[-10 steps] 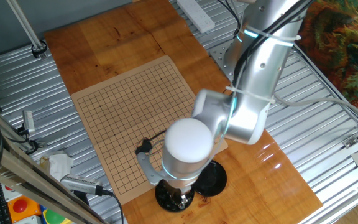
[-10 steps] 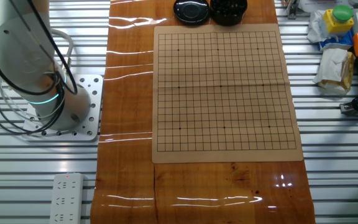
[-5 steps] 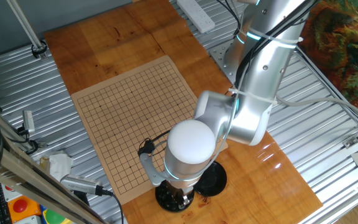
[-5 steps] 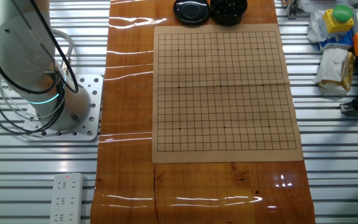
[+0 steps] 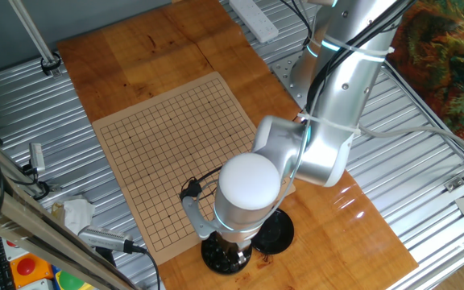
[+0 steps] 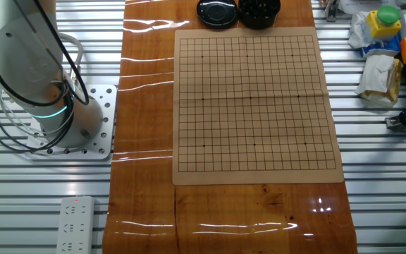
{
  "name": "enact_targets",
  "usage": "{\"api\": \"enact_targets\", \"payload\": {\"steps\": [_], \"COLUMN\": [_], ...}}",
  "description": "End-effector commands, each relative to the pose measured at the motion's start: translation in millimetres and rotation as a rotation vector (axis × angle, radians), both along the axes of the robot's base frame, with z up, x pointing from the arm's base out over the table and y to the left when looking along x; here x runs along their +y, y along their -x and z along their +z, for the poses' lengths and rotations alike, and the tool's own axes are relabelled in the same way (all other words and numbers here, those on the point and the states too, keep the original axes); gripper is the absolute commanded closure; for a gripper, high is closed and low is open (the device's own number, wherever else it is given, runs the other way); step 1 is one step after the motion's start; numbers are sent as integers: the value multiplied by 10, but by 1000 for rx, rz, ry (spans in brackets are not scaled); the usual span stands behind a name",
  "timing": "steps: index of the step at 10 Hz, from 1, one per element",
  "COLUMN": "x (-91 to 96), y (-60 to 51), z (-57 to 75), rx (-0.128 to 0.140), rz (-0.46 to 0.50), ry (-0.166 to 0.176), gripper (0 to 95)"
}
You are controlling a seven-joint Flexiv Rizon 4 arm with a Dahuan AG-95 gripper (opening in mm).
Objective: Play the first move as black on the 3-4 point in the upper right corner of the Go board
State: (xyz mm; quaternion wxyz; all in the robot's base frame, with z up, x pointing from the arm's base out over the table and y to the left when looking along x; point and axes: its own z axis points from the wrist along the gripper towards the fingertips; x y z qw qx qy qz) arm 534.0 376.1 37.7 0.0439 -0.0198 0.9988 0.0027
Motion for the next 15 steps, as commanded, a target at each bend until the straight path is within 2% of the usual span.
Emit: {"api": "enact_targets", "payload": {"steps": [1, 9, 11, 15], "x": [-2, -2, -2, -1], "y": [3, 5, 5, 6], "z": [5, 19, 19, 34], "rx": [-1, -2, -6, -8], "rz": [-1, 2, 13, 21], "ry": [1, 2, -3, -6], "gripper": [950, 950, 570, 570]}}
